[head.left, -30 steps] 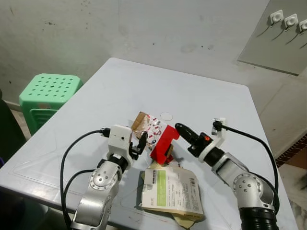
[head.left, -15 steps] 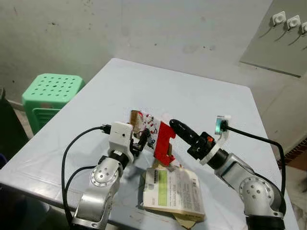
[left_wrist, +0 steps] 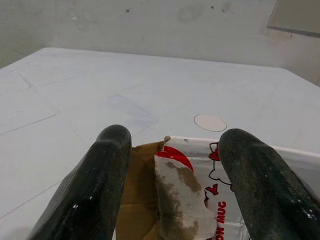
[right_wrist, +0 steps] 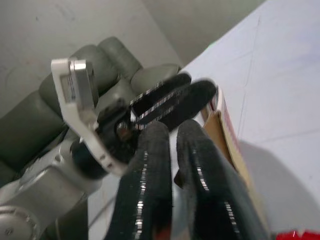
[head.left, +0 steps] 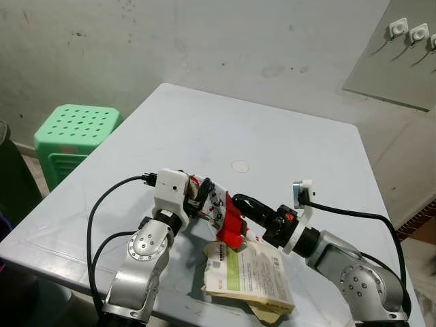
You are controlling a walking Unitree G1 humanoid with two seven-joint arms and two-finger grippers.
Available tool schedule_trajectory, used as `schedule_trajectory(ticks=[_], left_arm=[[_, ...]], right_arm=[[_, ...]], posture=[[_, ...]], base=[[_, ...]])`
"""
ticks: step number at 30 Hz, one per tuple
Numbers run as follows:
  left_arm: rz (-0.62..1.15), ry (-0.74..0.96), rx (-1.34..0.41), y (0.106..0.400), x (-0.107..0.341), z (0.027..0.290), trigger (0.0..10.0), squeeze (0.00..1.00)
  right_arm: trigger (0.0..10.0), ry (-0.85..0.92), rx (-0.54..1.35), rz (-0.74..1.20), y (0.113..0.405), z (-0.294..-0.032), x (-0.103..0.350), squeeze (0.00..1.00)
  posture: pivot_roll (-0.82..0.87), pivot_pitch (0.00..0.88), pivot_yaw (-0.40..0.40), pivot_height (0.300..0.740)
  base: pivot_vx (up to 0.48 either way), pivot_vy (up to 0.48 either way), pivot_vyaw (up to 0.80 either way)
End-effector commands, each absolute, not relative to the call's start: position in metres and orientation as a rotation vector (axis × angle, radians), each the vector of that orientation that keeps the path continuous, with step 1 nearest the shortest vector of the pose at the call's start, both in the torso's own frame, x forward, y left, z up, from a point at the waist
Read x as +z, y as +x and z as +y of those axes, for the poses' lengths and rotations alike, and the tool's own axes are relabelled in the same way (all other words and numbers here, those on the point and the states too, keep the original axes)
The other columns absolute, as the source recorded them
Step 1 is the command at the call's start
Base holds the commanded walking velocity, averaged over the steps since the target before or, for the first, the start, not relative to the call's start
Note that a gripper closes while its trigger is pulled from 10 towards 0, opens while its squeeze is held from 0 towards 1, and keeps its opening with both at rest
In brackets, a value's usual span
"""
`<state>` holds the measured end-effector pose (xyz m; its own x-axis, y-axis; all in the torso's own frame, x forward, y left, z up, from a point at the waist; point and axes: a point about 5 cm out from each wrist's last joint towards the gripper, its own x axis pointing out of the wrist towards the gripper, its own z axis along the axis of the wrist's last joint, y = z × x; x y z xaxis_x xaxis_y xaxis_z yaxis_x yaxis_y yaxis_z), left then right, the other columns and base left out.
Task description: Picking trash to rubbish bin
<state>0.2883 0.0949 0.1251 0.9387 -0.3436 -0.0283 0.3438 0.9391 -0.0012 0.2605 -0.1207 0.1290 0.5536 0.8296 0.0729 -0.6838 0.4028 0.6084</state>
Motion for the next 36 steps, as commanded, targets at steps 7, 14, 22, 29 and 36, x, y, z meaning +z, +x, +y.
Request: schedule_trajectory(ticks=[7, 14, 22, 29, 36], left_arm=[[0.023, 0.006, -0.360, 0.291, 0.126, 0.092, 10.0, 0.00], [0.021, 0.003, -0.355, 0.291, 0.125, 0.092, 10.0, 0.00], [0.021, 0.003, -0.350, 0.292, 0.125, 0.092, 10.0, 0.00], [0.020, 0.001, -0.347, 0.293, 0.126, 0.093, 10.0, 0.00], [0.021, -0.001, -0.341, 0.292, 0.126, 0.093, 10.0, 0.00]], right_arm=[[10.0, 0.537, 0.977, 0.321, 0.257, -0.119, 0.124, 1.00], [10.0, 0.539, 0.987, 0.323, 0.256, -0.119, 0.123, 1.00], [10.0, 0.516, 1.033, 0.351, 0.250, -0.116, 0.122, 1.00], [10.0, 0.429, 1.029, 0.418, 0.246, -0.114, 0.113, 1.00], [10.0, 0.379, 1.026, 0.461, 0.244, -0.113, 0.108, 1.00]], posture=[[-0.03, 0.000, -0.109, 0.740], [-0.03, 0.000, -0.111, 0.740], [-0.03, 0.000, -0.112, 0.740], [-0.03, 0.000, -0.114, 0.740], [-0.03, 0.000, -0.119, 0.740]], base=[[0.000, 0.000, 0.00], [0.000, 0.000, 0.00], [0.000, 0.000, 0.00], [0.000, 0.000, 0.00], [0.000, 0.000, 0.00]])
